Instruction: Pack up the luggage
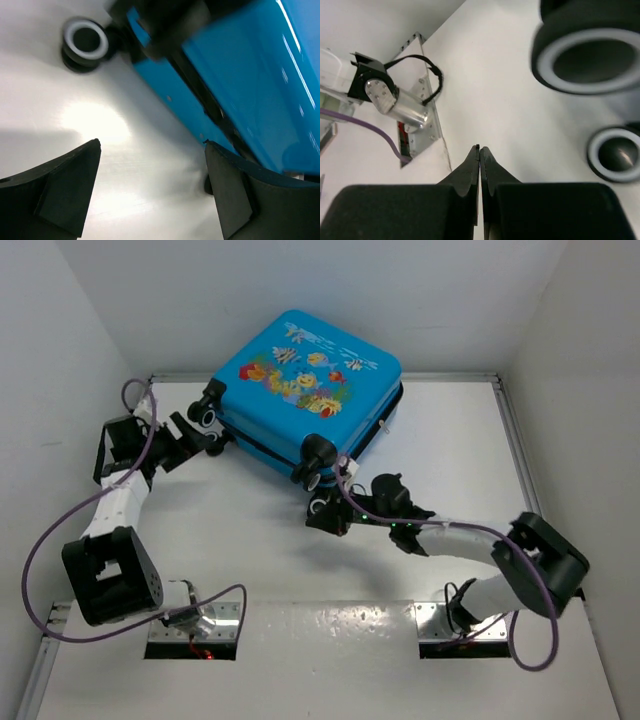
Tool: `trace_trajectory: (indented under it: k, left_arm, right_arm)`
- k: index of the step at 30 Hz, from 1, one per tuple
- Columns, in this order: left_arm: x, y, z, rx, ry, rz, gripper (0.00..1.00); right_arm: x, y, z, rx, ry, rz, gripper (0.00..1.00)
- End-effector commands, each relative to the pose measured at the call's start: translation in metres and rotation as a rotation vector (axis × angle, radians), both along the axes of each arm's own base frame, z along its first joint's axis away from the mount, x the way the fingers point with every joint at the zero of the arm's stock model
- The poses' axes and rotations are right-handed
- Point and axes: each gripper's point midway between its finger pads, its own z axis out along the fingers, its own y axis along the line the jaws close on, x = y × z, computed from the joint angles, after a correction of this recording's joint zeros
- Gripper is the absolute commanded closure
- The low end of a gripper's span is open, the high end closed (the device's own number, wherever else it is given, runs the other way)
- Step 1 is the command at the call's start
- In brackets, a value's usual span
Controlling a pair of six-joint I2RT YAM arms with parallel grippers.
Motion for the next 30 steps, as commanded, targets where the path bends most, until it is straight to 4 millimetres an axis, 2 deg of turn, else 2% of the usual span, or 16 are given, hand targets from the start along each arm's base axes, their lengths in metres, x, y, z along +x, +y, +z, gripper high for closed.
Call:
trace_trajectory:
  k: [1,4,5,6,7,9,10,12,13,14,16,17,18,19,25,30]
  left_arm:
    - [-0.028,-0.032,-0.004,0.009,0.021,-0.112,0.13]
    - [-0.052,-0.067,-0.007,0.021,0.001,-0.173,0.18]
    - [-0.058,-0.08,-0.006,0.03,-0.008,-0.205,0.2]
    - [-0.062,-0.092,-0.006,0.053,-0.022,-0.246,0.21]
    - [-0.072,-0.115,-0.003,0.086,-0.05,-0.323,0.21]
    - [-0.079,-0.135,0.004,0.132,-0.093,-0.386,0.21]
    - [-0.089,-0.156,0.013,0.169,-0.146,-0.459,0.15]
    - [-0.093,-0.165,0.018,0.226,-0.182,-0.457,0.09]
    - [-0.097,-0.183,0.032,0.247,-0.239,-0.505,0.07]
    - [-0.092,-0.186,0.042,0.283,-0.28,-0.489,0.06]
    - [-0.092,-0.203,0.057,0.299,-0.322,-0.535,0.04]
    - [-0.091,-0.219,0.078,0.317,-0.373,-0.573,0.03]
    - [-0.087,-0.229,0.073,0.331,-0.346,-0.604,0.0]
    - [-0.086,-0.24,0.086,0.338,-0.373,-0.632,0.0]
    - [-0.086,-0.273,0.077,0.386,-0.332,-0.742,0.0]
    - [-0.063,-0.285,0.03,0.486,-0.134,-0.731,0.0]
  right_arm:
    - [0.007,-0.026,0.024,0.017,-0.159,-0.012,1.0]
    - [0.042,-0.075,0.035,-0.024,-0.16,-0.167,0.97]
    - [0.042,-0.088,0.033,-0.061,-0.124,-0.19,0.94]
    - [0.071,-0.12,0.04,-0.072,-0.124,-0.309,0.91]
    - [0.073,-0.134,0.041,-0.104,-0.103,-0.331,0.85]
    - [0.09,-0.155,0.05,-0.111,-0.103,-0.386,0.82]
    - [0.113,-0.191,0.048,-0.125,-0.066,-0.484,0.81]
    - [0.123,-0.219,0.047,-0.136,-0.025,-0.521,0.79]
    - [0.133,-0.237,0.048,-0.135,-0.004,-0.56,0.79]
    - [0.137,-0.25,0.043,-0.139,0.02,-0.579,0.79]
    - [0.14,-0.26,0.04,-0.154,0.038,-0.578,0.79]
    - [0.143,-0.273,0.034,-0.172,0.044,-0.616,0.79]
    - [0.145,-0.276,0.032,-0.178,0.044,-0.624,0.79]
    - [0.147,-0.283,0.031,-0.185,0.04,-0.642,0.79]
    - [0.153,-0.3,0.024,-0.212,0.044,-0.678,0.79]
    - [0.155,-0.305,0.029,-0.198,0.046,-0.703,0.79]
